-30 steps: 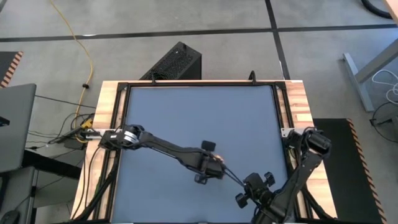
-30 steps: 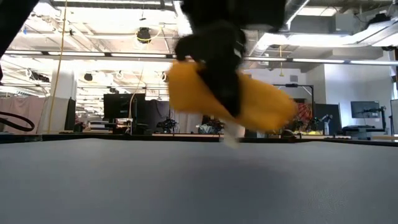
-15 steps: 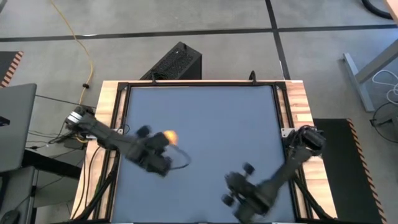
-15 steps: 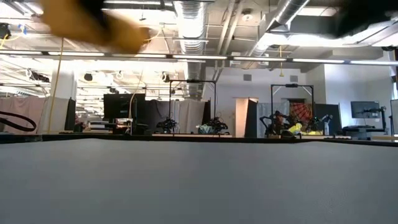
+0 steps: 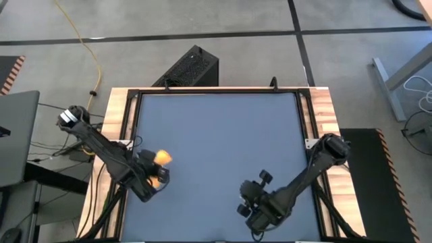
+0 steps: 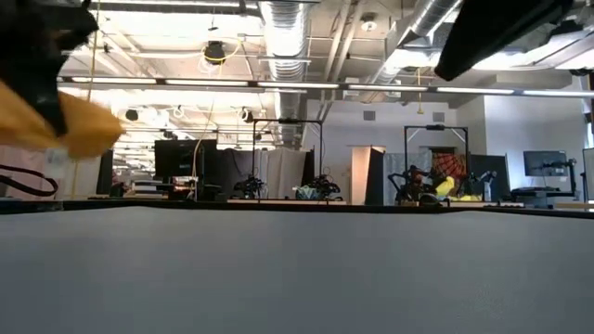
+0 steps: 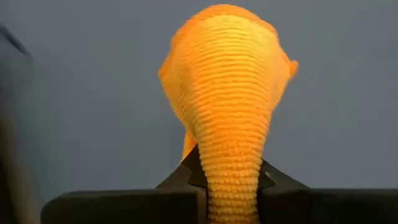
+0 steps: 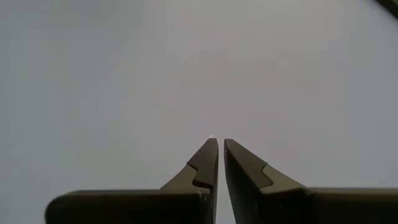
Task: Roll towel
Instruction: Roll the orange microfiber cloth
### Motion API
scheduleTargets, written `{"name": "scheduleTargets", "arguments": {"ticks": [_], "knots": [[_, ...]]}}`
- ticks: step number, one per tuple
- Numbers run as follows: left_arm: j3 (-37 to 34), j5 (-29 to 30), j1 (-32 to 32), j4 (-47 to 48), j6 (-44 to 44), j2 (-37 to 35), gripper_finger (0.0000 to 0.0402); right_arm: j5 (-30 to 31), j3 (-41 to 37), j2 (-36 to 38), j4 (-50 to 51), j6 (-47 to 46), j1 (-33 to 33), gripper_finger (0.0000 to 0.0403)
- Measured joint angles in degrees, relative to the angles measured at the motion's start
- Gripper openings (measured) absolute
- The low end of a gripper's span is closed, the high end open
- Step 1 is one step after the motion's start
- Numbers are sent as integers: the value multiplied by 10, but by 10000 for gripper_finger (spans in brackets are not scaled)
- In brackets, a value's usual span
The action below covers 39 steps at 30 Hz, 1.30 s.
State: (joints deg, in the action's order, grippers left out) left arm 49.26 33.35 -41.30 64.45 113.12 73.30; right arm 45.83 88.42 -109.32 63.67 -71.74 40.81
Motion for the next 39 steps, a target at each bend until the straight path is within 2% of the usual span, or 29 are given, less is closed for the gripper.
{"name": "scheduleTargets", "arguments": {"ticks": [4, 8, 12, 19, 24, 29, 33, 39], "knots": [[-44, 9, -12, -93, 58, 8, 17, 3, 0, 0, -13, 41, -33, 53], [-70, 17, -16, -158, 71, 27, 17, -11, 0, 0, -38, 92, -62, 53], [-72, 11, -12, -163, 82, 68, 32, -25, 0, 0, -48, 116, -77, 53], [-71, -17, 12, -176, 70, 133, 84, -28, 0, 0, -51, 136, -100, 53], [-59, -39, 50, -173, -46, 136, 115, -52, 0, 0, -49, 153, -116, 53], [-27, 1, 78, -183, -129, 136, 135, -65, 0, 0, -48, 170, -136, 53], [-13, 19, 101, -220, -211, 137, 143, -66, 0, 8, -41, 170, -147, 53], [-13, 3, 127, -244, -293, 140, 144, -68, 0, 23, -42, 182, -147, 53]]}}
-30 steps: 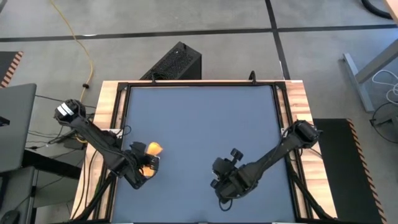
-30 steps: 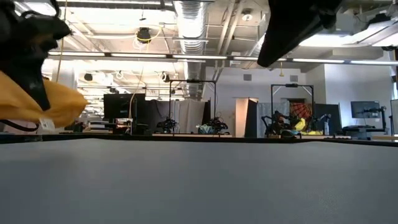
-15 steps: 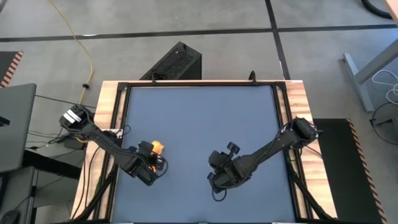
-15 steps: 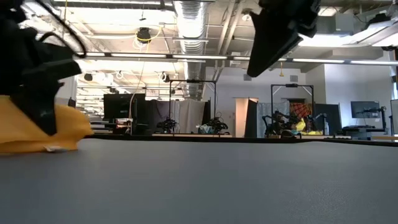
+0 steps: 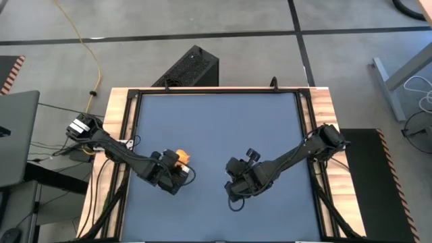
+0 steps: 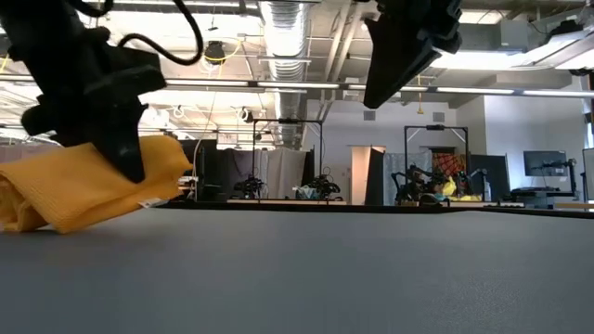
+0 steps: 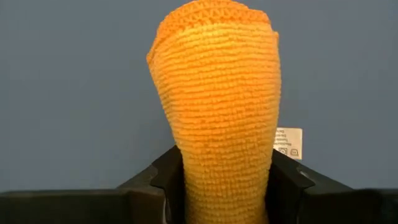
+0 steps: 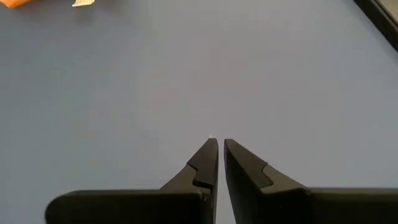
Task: Roll towel
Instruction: Roll the orange microfiber cloth
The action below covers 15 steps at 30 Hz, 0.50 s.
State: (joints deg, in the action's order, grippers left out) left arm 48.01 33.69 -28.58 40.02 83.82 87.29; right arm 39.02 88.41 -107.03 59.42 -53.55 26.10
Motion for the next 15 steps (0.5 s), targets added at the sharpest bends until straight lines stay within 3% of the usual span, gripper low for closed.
{"name": "scheduleTargets", "arguments": {"ticks": [15], "knots": [[27, -32, 67, -45, -212, 0, 156, -18, 0, 3, 3, 4, 0, 53]]}}
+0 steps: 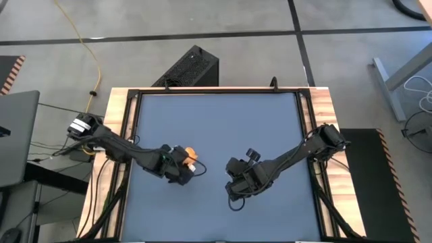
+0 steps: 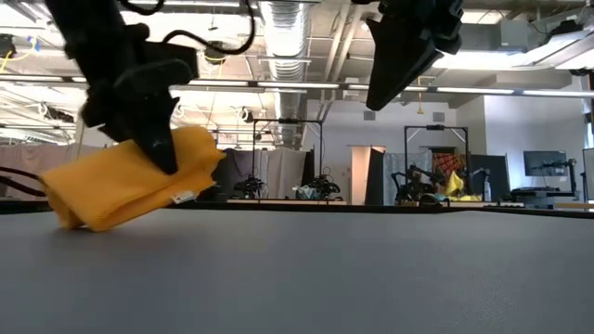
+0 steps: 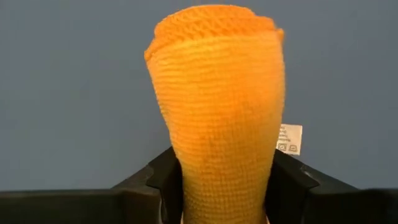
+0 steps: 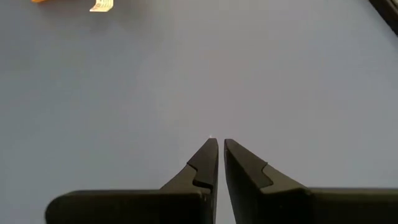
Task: Roll towel
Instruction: Roll the orange microfiber cloth
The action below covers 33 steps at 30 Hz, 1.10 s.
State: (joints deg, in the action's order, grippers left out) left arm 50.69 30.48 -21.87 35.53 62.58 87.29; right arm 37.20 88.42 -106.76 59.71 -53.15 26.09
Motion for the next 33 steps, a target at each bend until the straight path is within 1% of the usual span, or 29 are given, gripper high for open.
{"name": "scheduleTargets", "arguments": {"ticks": [6, 10, 13, 15, 18, 22, 24, 25, 26, 28, 30, 31, 32, 33], "knots": [[26, -58, 28, 3, -55, 0, 185, -16, 0, 8, 6, 12, -4, 53], [41, -82, 39, 6, -96, 0, 190, -14, 0, 18, 17, 12, -4, 53], [53, -91, 40, 13, -132, 0, 190, -13, 0, 25, 25, 12, -4, 53], [66, -84, 39, 41, -146, 0, 190, -11, 0, 31, 34, 12, -4, 53], [72, -76, 38, 85, -135, -1, 190, -11, -16, 47, 22, 21, -4, 53], [37, -83, 18, 102, -94, 0, 190, -11, -78, 89, -11, 22, 0, 53], [15, -90, 4, 87, -74, -1, 190, -11, -129, 123, -66, 13, 3, 53], [2, -92, -4, 72, -64, -1, 190, -13, -159, 141, -109, 11, 5, 53], [-11, -94, -10, 59, -56, 0, 190, -22, -191, 157, -170, 16, 6, 53], [-32, -103, -18, 30, -42, 0, 190, -70, -257, 175, -343, 59, 6, 53], [-51, -117, -21, -8, -35, 0, 190, -132, -315, 171, -530, 106, -2, 53], [-61, -125, -22, -32, -34, 0, 190, -159, -334, 158, -606, 119, -7, 51], [-72, -134, -24, -61, -32, 0, 190, -180, -345, 140, -665, 124, -12, 49], [-83, -145, -26, -92, -25, 0, 190, -192, -348, 119, -703, 125, -16, 45]]}}
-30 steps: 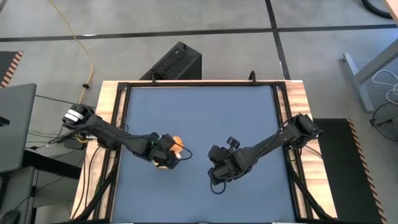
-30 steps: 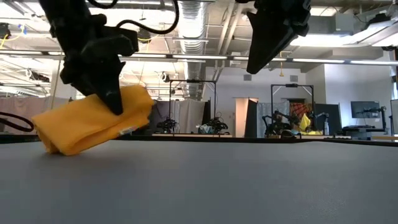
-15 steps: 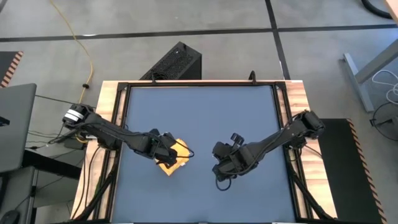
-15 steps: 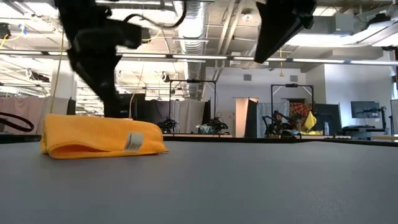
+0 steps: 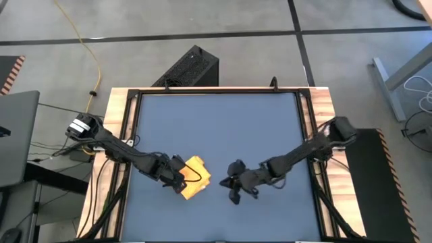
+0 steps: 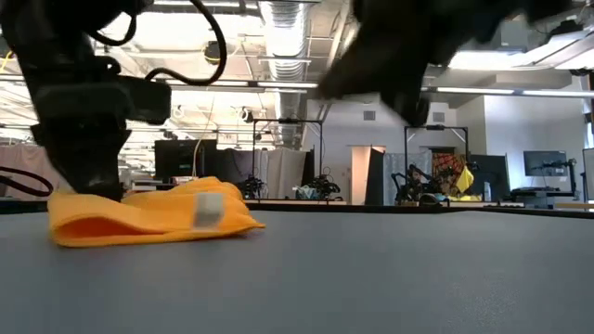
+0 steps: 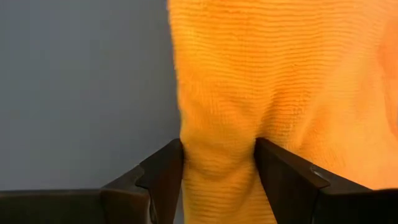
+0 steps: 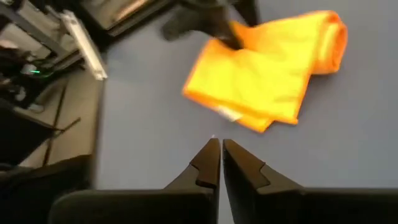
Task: Roll towel
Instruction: Roll the orange microfiber cloth
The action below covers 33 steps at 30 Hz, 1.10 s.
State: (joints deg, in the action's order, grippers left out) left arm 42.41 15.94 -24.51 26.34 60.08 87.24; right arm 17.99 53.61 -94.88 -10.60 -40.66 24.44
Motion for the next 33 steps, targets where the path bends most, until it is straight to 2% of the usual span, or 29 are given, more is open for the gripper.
{"name": "scheduleTargets", "arguments": {"ticks": [4, 10, 16, 24, 27, 29, 32, 33], "knots": [[-30, -28, -27, -84, 58, -1, 190, -15, 25, -97, -23, -10, -15, 23], [-32, -26, -84, -78, 147, -4, 190, -70, 120, -215, -23, 16, -20, 17], [-33, 7, -128, -85, 222, -3, 190, -90, 228, -259, 26, 59, -19, 21], [-32, 32, -135, -109, 222, 18, 187, -89, 332, -322, 97, 75, -21, 20], [-32, 35, -134, -115, 211, 27, 157, -89, 352, -349, 118, 63, -25, 20], [-32, 37, -134, -119, 194, 26, 115, -89, 360, -354, 128, 58, -23, 20], [-33, 40, -134, -134, 168, 17, 29, -85, 360, -355, 135, 56, -20, 20], [-33, 39, -134, -142, 160, 14, 19, -83, 360, -355, 136, 56, -20, 20]]}}
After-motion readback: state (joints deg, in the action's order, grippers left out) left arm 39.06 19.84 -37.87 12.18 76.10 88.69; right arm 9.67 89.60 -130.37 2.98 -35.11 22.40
